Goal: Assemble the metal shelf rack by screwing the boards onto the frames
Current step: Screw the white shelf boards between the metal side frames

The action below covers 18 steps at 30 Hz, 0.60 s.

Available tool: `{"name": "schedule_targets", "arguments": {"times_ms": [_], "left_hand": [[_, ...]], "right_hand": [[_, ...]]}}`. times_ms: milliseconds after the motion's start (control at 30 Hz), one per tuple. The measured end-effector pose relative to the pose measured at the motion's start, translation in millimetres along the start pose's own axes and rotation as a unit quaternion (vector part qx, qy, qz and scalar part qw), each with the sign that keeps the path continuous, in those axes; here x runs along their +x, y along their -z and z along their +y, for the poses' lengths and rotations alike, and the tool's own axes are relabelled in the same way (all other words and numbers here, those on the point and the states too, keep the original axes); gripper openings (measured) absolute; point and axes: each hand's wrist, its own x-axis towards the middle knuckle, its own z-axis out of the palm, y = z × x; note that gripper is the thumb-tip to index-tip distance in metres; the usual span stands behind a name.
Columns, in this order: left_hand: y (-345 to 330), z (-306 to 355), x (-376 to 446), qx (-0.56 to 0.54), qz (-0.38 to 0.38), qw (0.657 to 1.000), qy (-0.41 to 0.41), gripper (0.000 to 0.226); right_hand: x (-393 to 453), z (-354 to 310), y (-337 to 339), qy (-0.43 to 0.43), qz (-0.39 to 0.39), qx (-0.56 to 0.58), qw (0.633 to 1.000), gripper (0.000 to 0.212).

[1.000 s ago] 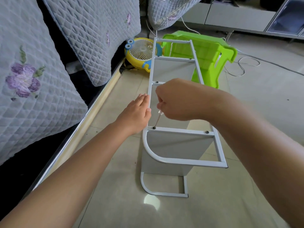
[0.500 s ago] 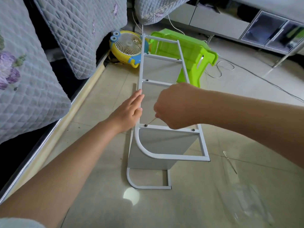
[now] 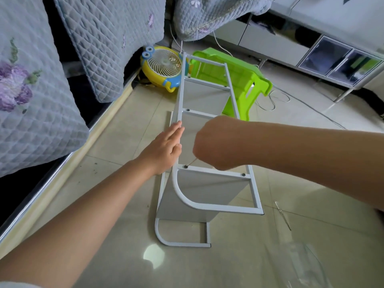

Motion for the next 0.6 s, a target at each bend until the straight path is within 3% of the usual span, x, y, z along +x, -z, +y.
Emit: {"name": "schedule_targets", "arguments": {"times_ms": [67,133,233,300,367,467,600], "left_hand": [[-1.1,1.0,0.7,-0.011,0.002,1.0,0.008,0.049],[-2.3,-0.7,2.2,-0.016,0.011,1.0,0.019,0.05],[-3.9,-1.6,4.0,-0.003,0.022,1.0,0.013,0.048],[-3.0,-1.8,3.6,0.004,0.021,1.0,0.015,0.049],[-1.9,0.1,2.2,-0.001,0.012,1.0,0.017,0.049],[-2.0,3.3,-0.1,-0.002,0.007,1.0,0.007,0.055],[-0.7,4.1,-0.5,-0.006,0.012,1.0,0.01,0.053]], "right_hand": [[8.4,-0.4,5.3,-0.02,0.002,0.064,0.998,0.03],[26.9,7.8,6.6,-0.066,-0.046,0.185,0.979,0.031],[42.5,23.6,3.6,-0.149,-0.135,0.405,0.892,0.029],[41.3,27.2,-0.4,-0.159,-0.143,0.447,0.869,0.028],[33.6,18.8,-2.6,-0.131,-0.108,0.385,0.907,0.028],[18.5,1.2,-5.3,-0.075,-0.023,0.196,0.977,0.025],[11.2,-6.6,-3.1,-0.064,0.009,0.14,0.988,0.032]]}}
